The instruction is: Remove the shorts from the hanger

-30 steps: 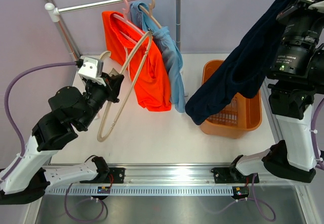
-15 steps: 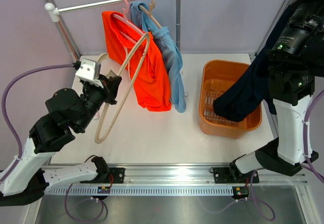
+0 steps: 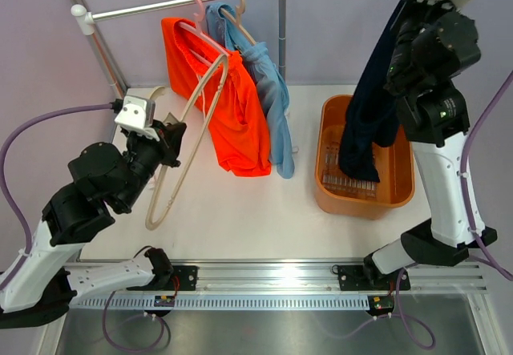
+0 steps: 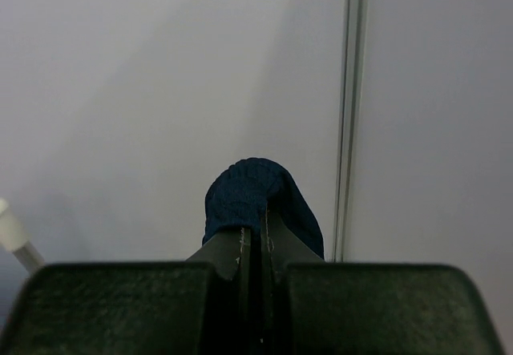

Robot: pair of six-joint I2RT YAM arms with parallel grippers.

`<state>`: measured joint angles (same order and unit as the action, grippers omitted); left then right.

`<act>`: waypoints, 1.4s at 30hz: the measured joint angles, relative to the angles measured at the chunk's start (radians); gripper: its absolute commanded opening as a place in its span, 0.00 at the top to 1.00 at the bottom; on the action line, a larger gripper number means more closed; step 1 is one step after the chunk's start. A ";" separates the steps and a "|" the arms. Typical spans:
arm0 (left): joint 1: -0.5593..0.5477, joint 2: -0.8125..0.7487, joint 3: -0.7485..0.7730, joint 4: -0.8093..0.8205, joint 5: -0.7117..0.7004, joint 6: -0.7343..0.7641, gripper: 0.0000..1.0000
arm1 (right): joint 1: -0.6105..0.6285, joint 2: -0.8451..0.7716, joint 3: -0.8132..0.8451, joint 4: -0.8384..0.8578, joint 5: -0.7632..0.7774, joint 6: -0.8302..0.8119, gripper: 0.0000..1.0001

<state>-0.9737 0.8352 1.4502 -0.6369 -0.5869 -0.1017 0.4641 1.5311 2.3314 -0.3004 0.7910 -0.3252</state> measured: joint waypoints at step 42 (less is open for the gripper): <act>0.752 0.658 0.654 -0.323 0.261 -0.007 1.00 | -0.002 -0.510 -1.042 -0.299 -0.339 0.617 0.08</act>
<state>-0.2214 1.4933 2.1044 -0.9596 -0.3256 -0.1085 0.4618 1.0214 1.2896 -0.5995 0.4519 0.2920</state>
